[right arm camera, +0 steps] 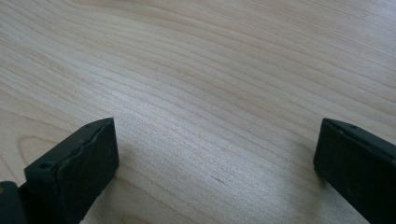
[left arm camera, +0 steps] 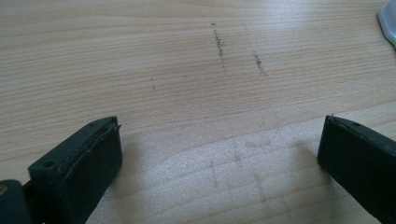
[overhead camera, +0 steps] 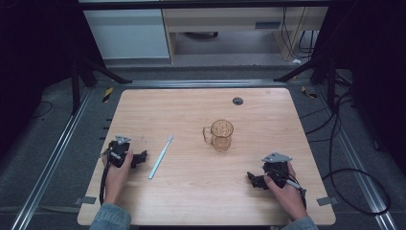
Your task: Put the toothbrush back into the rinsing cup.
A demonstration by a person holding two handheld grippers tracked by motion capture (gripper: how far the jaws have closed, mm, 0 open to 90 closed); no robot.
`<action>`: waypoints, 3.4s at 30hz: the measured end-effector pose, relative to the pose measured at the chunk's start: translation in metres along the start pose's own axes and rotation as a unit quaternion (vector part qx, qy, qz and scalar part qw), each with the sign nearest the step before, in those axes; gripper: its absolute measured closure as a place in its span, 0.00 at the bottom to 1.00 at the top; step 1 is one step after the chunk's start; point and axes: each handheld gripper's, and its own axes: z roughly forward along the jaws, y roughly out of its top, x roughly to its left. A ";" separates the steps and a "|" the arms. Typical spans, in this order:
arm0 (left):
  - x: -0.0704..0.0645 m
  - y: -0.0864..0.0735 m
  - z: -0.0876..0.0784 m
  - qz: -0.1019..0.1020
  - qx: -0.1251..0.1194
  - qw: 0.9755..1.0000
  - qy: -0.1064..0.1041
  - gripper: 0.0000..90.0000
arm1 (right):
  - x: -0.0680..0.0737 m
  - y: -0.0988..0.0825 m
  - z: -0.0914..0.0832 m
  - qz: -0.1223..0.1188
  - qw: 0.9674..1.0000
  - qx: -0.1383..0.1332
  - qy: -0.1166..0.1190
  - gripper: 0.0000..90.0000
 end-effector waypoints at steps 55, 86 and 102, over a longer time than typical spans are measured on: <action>-0.110 0.094 -0.032 0.152 0.200 0.961 -0.115 0.46 | 0.000 0.003 0.003 0.016 1.000 0.000 -0.017 0.00; -0.100 0.102 0.003 0.121 0.283 0.947 -0.089 0.67 | 0.000 0.003 0.003 0.016 1.000 0.000 -0.018 0.00; -0.098 0.103 0.017 0.102 0.307 0.943 -0.076 0.73 | 0.000 0.003 0.003 0.016 1.000 -0.001 -0.018 0.00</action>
